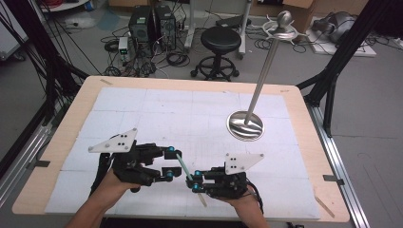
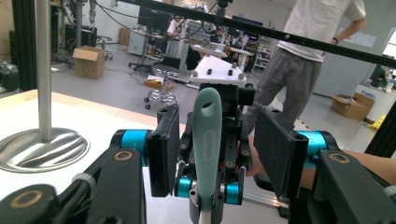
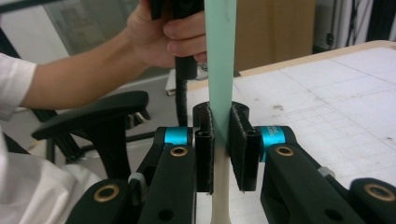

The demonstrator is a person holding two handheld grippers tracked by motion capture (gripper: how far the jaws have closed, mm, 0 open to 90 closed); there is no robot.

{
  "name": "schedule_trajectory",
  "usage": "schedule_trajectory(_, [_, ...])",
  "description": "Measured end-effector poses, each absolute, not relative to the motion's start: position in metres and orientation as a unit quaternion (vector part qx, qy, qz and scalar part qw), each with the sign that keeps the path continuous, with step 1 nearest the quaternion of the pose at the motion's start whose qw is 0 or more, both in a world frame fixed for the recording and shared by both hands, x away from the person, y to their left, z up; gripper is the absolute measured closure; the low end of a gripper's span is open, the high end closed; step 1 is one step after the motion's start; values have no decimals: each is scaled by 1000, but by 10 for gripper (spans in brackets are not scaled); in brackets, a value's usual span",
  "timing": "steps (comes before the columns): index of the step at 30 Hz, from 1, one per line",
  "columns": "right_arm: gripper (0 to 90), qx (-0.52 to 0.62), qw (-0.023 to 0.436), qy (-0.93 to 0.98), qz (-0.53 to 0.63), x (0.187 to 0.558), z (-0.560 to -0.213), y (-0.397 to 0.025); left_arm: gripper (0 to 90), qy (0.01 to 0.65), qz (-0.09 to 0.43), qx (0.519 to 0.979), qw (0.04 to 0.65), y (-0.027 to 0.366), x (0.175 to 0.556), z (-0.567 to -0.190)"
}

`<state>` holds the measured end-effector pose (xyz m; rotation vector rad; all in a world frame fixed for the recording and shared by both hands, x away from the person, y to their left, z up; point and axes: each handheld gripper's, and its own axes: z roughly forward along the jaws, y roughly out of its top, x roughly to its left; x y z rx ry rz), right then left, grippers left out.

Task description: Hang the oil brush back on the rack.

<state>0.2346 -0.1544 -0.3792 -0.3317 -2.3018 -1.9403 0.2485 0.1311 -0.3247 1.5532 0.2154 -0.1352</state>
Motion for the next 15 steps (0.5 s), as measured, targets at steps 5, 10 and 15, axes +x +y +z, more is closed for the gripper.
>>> schedule_trajectory(5, [815,-96,85,-745,-655,235,-383,-152,622,87,-72,701,705,127,250,-328])
schedule_trajectory(10, [815,-92,94,-747,-652,236,-385,-149,715,78,-72,700,706,126,250,-328])
schedule_trajectory(15, [814,-93,95,-746,-652,236,-386,-148,761,85,-69,702,704,126,250,-327])
